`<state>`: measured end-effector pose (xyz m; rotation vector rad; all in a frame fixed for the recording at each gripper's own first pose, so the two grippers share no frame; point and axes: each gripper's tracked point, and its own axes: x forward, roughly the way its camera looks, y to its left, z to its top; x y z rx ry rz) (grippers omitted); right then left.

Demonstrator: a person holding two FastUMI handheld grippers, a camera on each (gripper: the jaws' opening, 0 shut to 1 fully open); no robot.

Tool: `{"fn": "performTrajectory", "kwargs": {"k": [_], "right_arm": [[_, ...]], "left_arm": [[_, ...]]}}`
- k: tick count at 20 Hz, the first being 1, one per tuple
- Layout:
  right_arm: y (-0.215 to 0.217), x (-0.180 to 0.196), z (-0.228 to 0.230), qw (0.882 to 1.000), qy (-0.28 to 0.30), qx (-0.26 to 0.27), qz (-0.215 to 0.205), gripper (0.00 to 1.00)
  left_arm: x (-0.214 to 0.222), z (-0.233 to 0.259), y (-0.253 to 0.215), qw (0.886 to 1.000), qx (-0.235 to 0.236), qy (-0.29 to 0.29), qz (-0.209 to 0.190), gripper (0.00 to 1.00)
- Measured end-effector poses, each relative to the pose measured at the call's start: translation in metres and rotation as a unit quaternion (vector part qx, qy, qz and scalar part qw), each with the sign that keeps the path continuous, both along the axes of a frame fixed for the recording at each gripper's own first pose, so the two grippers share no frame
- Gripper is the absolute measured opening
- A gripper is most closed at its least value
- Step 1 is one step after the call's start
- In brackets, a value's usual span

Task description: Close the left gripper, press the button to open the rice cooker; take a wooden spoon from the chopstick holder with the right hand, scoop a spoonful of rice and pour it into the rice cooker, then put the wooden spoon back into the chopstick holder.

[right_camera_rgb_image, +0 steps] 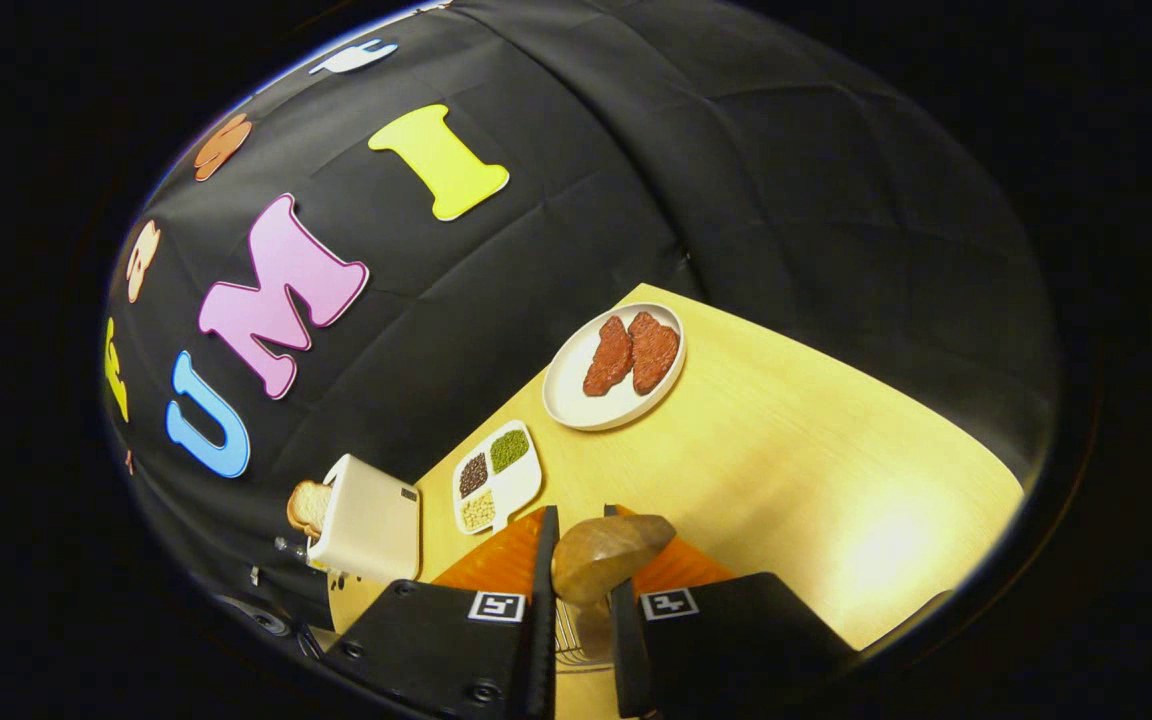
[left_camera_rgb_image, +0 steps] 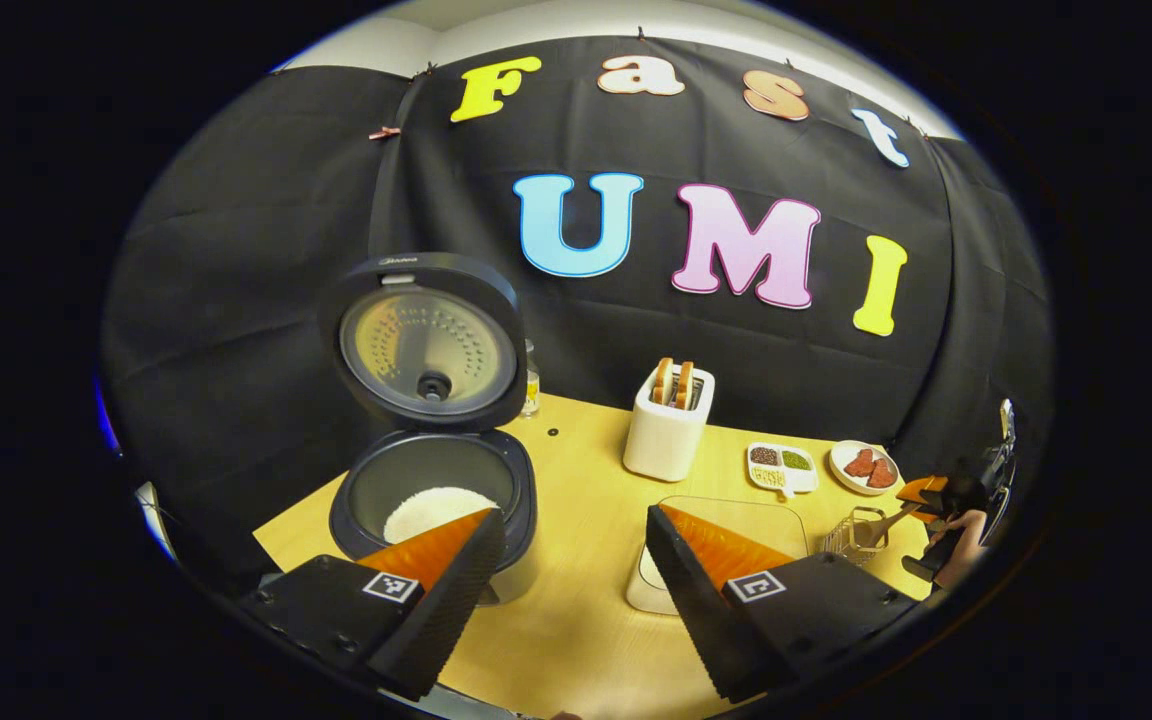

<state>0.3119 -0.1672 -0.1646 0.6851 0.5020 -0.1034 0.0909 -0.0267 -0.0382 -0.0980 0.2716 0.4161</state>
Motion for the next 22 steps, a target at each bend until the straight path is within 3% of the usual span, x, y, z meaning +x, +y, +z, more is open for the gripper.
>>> {"fn": "performTrajectory", "kwargs": {"k": [1,2,11,16,22], "right_arm": [[0.005,-0.003,0.003,1.0,-0.005,0.002,0.006,0.2],[0.007,-0.004,0.007,1.0,-0.01,-0.001,0.01,0.25],[0.028,-0.021,0.105,0.989,-0.119,-0.079,0.039,0.22],[0.079,-0.041,0.127,0.986,-0.128,-0.078,0.079,0.22],[0.169,-0.05,0.141,0.976,-0.149,-0.076,0.141,0.22]], "left_arm": [[0.001,-0.003,-0.002,1.0,-0.007,0.001,-0.004,0.96],[0.002,-0.004,-0.003,1.0,-0.01,0.0,-0.008,0.96],[-0.007,0.0,0.025,1.0,-0.008,-0.012,-0.016,0.96],[-0.022,0.002,0.047,0.999,0.006,-0.02,-0.027,0.96],[-0.036,-0.018,0.066,0.999,-0.021,-0.015,-0.041,0.96]]}}
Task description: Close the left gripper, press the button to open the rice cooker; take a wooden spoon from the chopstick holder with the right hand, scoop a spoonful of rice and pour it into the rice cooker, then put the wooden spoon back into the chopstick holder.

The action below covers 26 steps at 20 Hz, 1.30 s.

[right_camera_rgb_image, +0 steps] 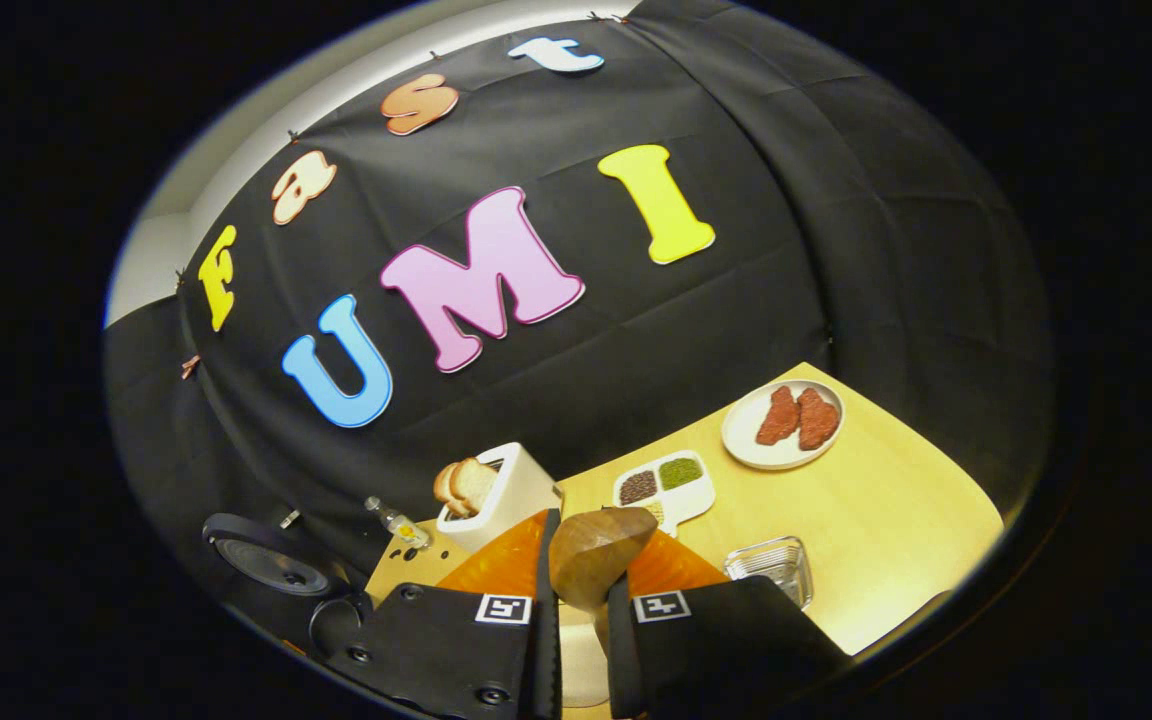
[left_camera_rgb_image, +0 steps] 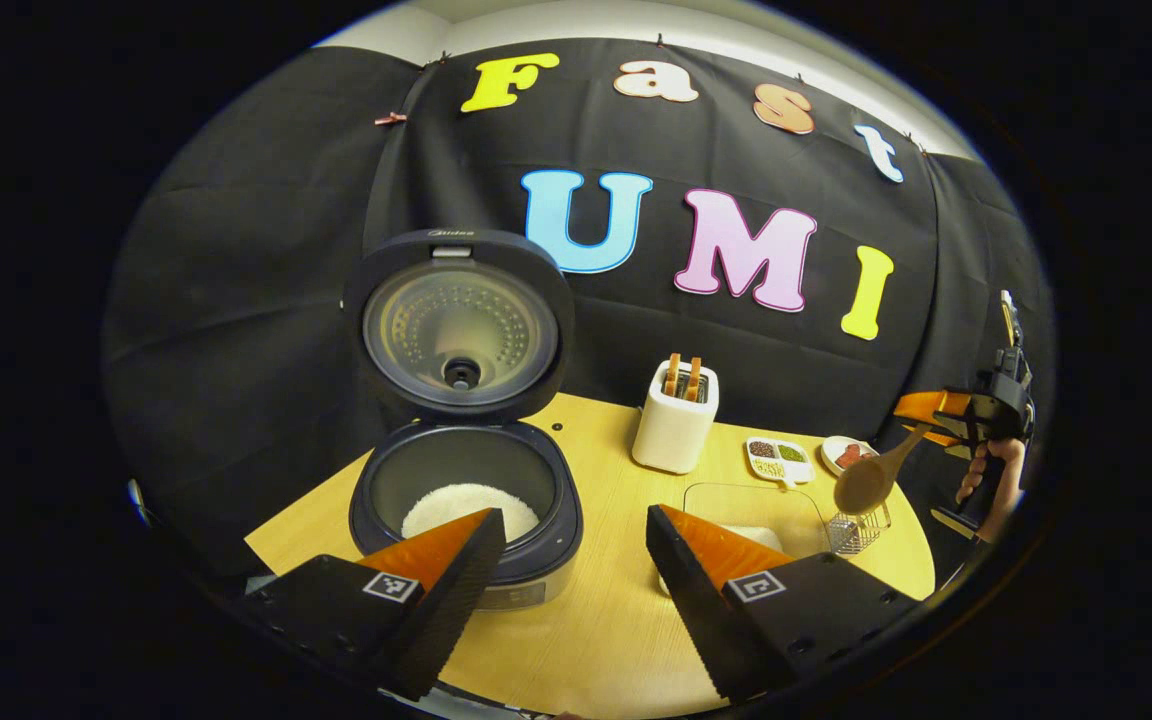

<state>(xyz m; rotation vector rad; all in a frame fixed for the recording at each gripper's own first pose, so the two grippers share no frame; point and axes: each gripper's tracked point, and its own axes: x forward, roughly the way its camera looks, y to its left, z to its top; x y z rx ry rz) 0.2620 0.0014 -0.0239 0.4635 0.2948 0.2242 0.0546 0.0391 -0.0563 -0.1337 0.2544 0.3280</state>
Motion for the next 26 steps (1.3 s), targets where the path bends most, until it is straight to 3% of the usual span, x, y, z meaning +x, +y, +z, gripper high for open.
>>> {"fn": "performTrajectory", "kwargs": {"k": [6,11,14,20,26], "right_arm": [[0.069,-0.009,-0.043,0.997,0.027,-0.043,0.054,0.22],[0.081,-0.014,-0.097,0.988,0.03,-0.133,0.07,0.23],[0.084,-0.025,-0.129,0.982,0.05,-0.16,0.082,0.23],[0.121,-0.049,-0.145,0.986,0.112,-0.099,0.079,0.23],[0.161,-0.05,-0.15,0.984,0.158,-0.044,0.076,0.23]], "left_arm": [[-0.003,-0.025,0.01,0.999,-0.036,0.015,-0.012,0.95],[0.007,-0.043,0.02,0.998,-0.061,0.01,-0.011,0.95],[0.0,-0.053,0.025,0.998,-0.065,0.014,-0.006,0.95],[-0.022,-0.064,0.035,0.997,-0.073,0.027,0.005,0.95],[-0.032,-0.052,0.049,0.996,-0.09,0.003,0.029,0.95]]}}
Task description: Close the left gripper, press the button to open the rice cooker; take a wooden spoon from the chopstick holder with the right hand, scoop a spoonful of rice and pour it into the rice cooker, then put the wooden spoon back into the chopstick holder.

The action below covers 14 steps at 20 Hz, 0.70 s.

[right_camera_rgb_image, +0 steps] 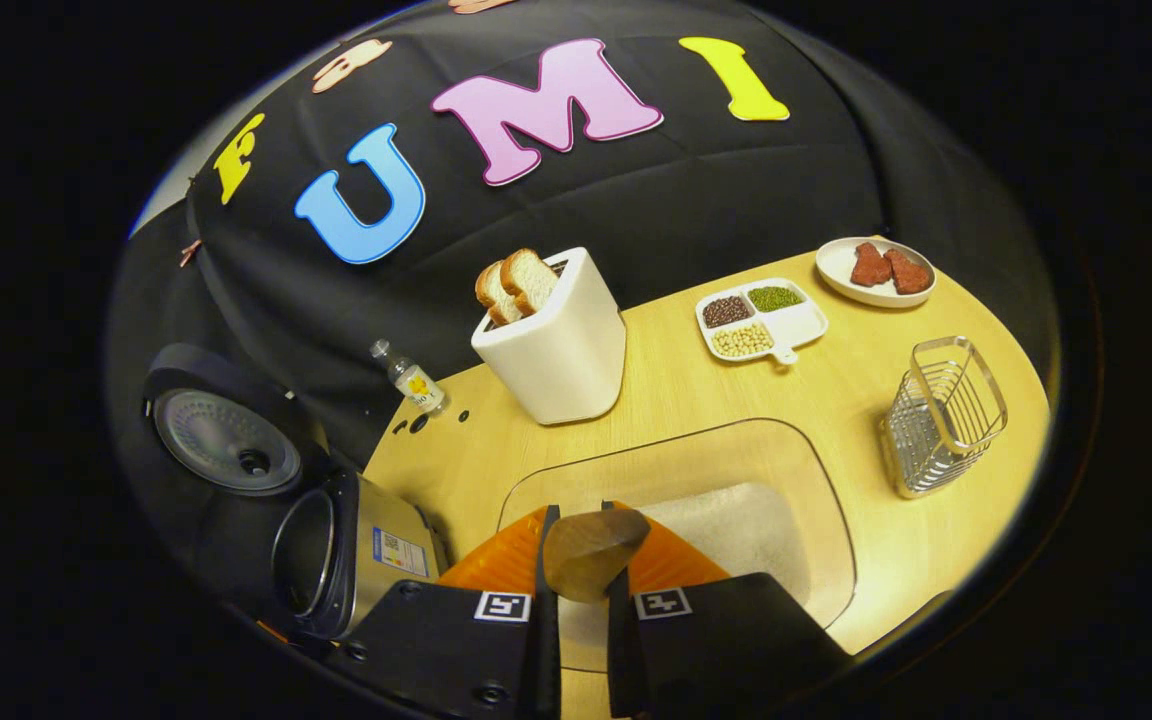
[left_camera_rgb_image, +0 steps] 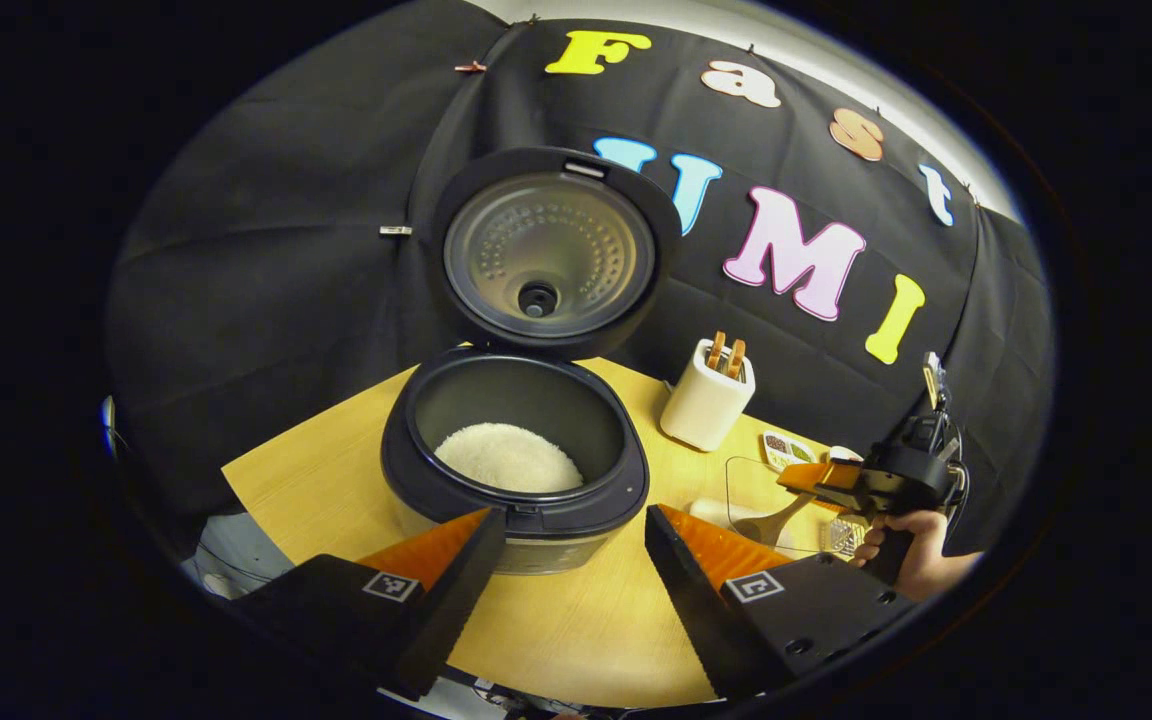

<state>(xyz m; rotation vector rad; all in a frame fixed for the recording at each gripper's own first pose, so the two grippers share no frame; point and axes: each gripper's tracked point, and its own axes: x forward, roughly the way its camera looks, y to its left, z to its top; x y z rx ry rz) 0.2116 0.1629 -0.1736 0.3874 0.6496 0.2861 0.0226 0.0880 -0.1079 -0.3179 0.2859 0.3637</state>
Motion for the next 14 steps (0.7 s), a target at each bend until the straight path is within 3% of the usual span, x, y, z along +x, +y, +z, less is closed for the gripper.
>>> {"fn": "performTrajectory", "kwargs": {"k": [4,5,6,14], "right_arm": [[0.007,0.008,-0.002,0.998,0.035,0.041,-0.033,0.23],[0.007,0.009,-0.003,0.997,0.045,0.054,-0.041,0.18],[0.007,0.01,-0.004,0.995,0.056,0.069,-0.044,0.23],[-0.017,0.01,0.001,0.98,0.092,0.146,-0.096,0.23]], "left_arm": [[-0.01,-0.002,0.009,1.0,0.003,0.002,0.005,0.95],[-0.011,-0.002,0.01,1.0,0.001,0.002,0.006,0.95],[-0.012,-0.002,0.011,1.0,-0.001,0.002,0.008,0.95],[-0.008,0.009,0.01,1.0,0.014,0.0,-0.008,0.95]]}}
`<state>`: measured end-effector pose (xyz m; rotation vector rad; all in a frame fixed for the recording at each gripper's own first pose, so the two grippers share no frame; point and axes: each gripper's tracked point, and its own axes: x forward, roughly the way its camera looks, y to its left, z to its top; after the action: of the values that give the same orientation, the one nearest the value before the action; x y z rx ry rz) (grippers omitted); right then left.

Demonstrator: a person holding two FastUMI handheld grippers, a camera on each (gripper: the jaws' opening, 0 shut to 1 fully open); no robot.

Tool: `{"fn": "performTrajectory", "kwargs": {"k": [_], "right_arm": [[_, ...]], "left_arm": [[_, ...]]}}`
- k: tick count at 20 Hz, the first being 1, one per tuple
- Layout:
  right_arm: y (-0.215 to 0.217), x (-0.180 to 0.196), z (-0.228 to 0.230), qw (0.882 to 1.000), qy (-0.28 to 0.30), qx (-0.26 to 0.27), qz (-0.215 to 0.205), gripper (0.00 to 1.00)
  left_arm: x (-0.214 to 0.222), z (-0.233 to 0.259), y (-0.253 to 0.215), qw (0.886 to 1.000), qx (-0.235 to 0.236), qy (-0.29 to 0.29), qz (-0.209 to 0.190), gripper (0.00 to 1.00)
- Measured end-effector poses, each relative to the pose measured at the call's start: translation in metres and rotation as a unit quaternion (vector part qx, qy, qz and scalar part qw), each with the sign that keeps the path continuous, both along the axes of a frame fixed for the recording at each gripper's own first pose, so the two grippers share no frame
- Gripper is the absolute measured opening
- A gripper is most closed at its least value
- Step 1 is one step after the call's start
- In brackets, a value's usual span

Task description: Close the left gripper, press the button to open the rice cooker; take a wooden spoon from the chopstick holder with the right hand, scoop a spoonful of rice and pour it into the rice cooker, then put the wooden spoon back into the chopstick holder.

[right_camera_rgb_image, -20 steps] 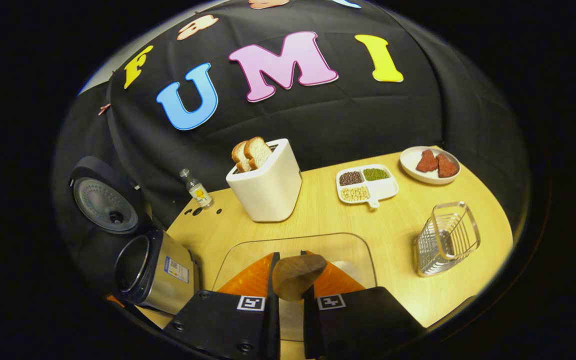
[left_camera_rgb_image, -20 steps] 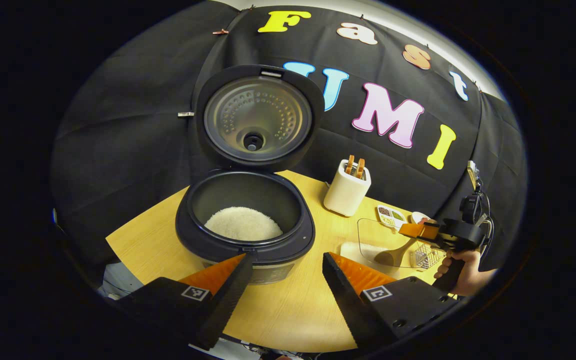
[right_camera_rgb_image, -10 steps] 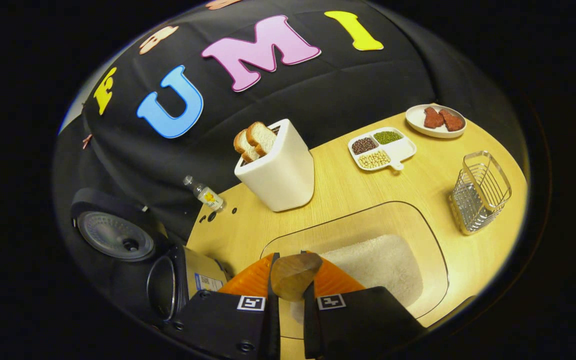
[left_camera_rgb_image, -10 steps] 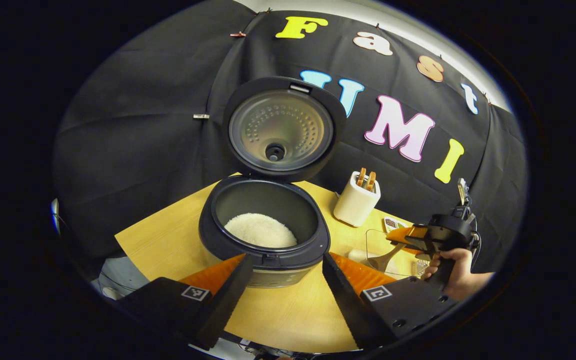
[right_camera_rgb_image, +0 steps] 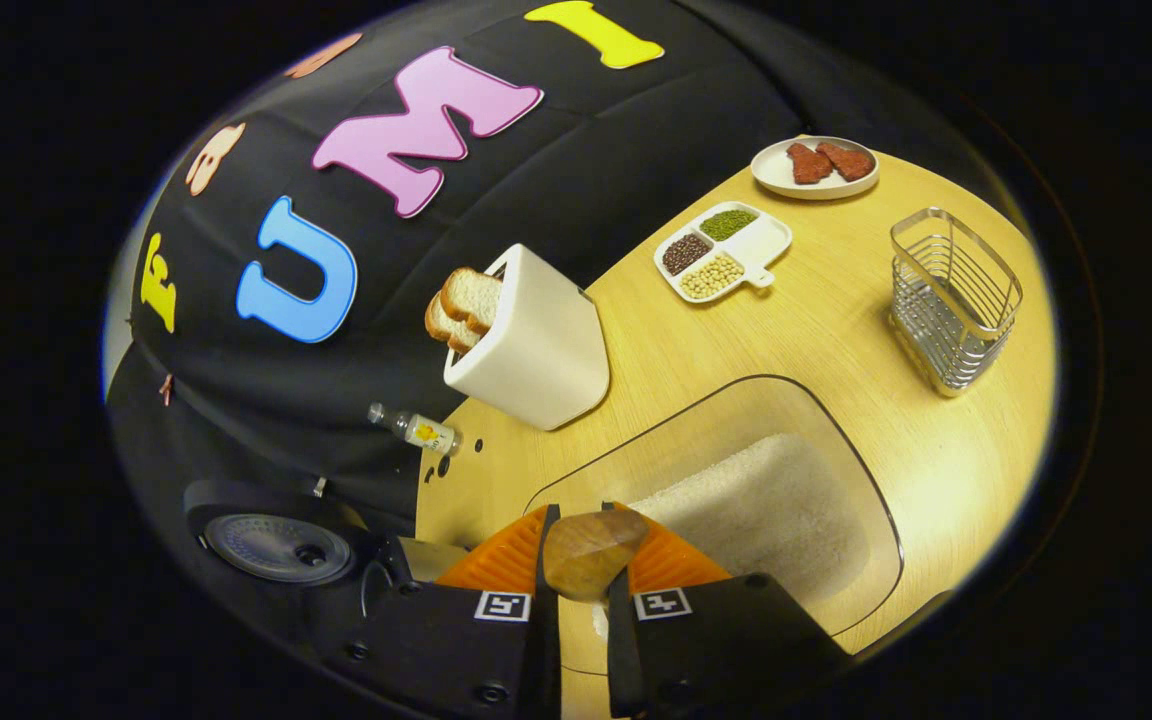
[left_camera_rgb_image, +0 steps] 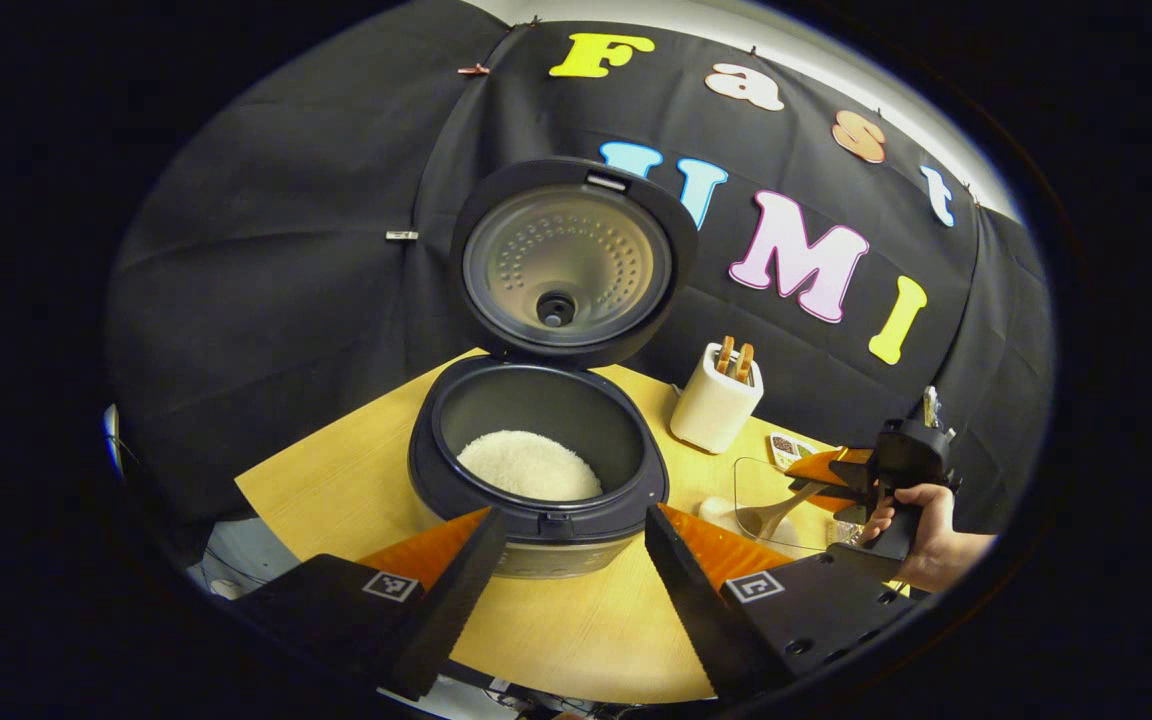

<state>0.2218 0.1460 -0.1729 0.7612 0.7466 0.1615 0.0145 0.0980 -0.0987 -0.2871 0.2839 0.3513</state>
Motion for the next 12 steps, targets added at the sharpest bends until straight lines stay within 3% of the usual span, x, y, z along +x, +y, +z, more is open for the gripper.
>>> {"fn": "performTrajectory", "kwargs": {"k": [3,7,12], "right_arm": [[-0.02,-0.001,0.008,0.999,0.004,0.018,-0.028,0.23],[-0.055,0.0,0.02,0.997,-0.002,0.035,-0.075,0.23],[-0.094,-0.006,0.034,0.986,0.008,0.083,-0.141,0.23]], "left_arm": [[0.004,0.008,-0.001,1.0,0.018,-0.003,-0.013,0.92],[0.007,0.019,0.0,0.999,0.039,-0.007,-0.03,0.95],[0.007,0.028,0.003,0.997,0.054,-0.016,-0.05,0.95]]}}
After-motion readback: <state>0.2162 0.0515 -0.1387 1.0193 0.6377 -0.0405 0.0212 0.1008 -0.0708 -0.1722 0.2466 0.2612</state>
